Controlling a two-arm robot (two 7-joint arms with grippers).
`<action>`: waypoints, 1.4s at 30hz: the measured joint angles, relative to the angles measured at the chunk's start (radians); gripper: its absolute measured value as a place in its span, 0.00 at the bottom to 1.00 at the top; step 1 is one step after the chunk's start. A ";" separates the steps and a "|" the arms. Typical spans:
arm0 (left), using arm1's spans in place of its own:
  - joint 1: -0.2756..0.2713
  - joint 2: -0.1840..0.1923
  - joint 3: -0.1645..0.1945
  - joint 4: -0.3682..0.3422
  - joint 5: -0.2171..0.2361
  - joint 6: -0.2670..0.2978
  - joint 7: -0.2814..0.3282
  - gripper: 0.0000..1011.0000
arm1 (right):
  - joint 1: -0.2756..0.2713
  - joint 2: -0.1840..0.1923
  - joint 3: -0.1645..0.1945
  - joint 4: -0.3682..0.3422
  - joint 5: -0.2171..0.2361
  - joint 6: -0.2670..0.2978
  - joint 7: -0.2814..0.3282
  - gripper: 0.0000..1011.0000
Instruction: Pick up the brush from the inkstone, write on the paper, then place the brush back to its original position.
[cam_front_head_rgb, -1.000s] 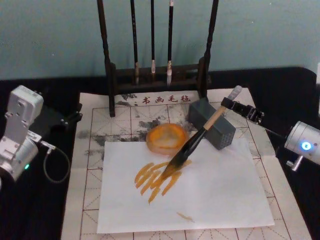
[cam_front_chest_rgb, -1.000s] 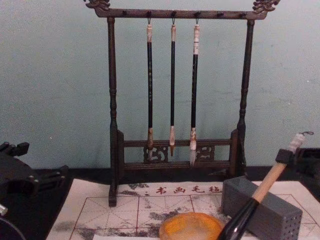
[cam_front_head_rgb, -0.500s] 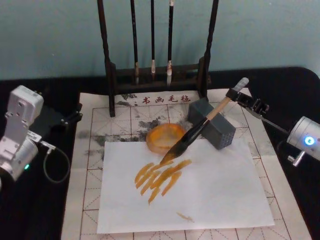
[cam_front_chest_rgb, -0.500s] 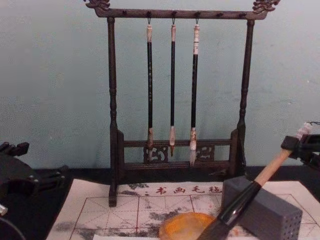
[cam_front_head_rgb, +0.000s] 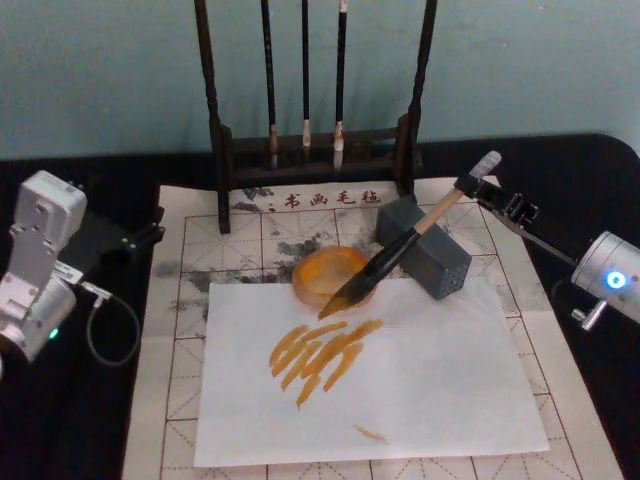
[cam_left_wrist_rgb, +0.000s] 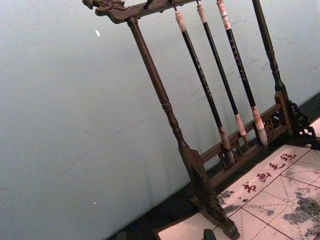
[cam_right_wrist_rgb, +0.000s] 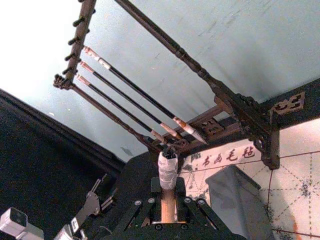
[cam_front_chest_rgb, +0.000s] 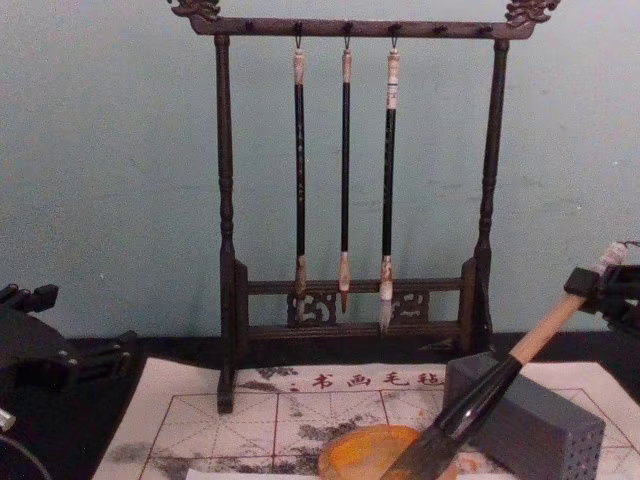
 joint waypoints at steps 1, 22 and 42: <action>0.000 0.000 0.000 0.000 0.000 0.000 0.000 0.99 | -0.001 -0.001 0.000 -0.001 0.001 -0.002 -0.001 0.17; 0.000 0.000 0.000 0.000 0.000 0.000 0.000 0.99 | -0.013 -0.052 0.023 0.004 -0.011 -0.082 -0.087 0.17; 0.000 0.000 0.000 0.000 0.000 0.000 0.000 0.99 | -0.025 -0.111 0.046 0.014 -0.067 -0.112 -0.156 0.17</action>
